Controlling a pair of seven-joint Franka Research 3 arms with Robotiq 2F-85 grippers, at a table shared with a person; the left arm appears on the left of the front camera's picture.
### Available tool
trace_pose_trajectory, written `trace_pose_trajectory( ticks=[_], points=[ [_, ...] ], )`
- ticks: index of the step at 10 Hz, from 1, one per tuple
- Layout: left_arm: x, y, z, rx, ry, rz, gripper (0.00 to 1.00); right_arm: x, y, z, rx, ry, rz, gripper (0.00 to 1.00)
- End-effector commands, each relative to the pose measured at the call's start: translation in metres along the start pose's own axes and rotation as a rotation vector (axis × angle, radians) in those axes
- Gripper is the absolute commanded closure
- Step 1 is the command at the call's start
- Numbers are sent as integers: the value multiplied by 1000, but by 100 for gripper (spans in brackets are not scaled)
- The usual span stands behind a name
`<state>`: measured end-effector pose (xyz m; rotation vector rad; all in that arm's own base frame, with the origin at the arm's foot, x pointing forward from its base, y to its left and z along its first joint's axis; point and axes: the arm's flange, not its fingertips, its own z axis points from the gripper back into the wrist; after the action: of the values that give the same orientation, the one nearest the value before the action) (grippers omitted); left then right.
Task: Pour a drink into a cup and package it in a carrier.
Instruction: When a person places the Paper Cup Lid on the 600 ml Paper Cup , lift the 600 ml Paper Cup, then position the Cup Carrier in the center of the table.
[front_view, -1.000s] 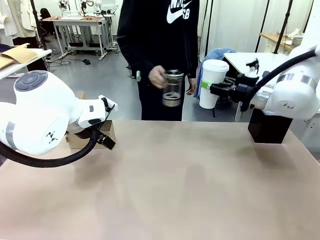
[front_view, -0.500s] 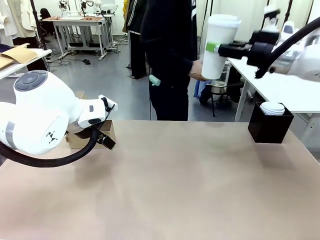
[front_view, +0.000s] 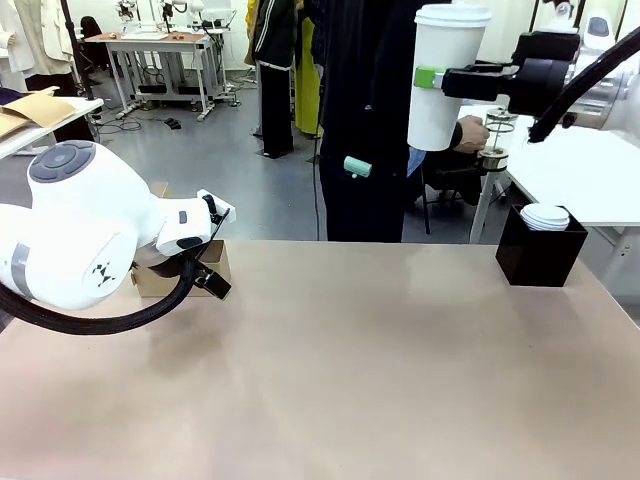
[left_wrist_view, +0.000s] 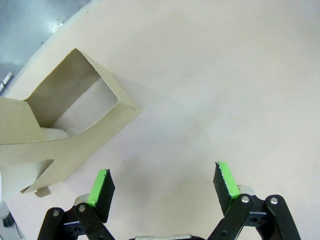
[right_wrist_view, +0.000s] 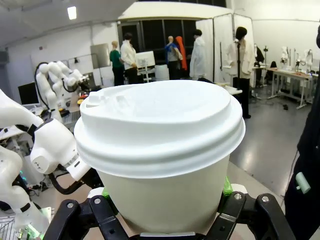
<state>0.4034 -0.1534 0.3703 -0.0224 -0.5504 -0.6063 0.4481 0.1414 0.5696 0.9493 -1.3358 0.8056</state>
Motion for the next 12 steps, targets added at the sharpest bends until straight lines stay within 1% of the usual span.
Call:
trace_pose_trajectory(
  ticks=[1,10,12],
  points=[
    [-1,1,0,-2,-1,3,0,4,1,-3,5,-20,8,16],
    [0,0,0,0,0,0,0,4,1,-3,5,-20,8,16],
    [11,14,34,-36,11,51,0,4,1,-3,5,-20,8,16]
  ],
)
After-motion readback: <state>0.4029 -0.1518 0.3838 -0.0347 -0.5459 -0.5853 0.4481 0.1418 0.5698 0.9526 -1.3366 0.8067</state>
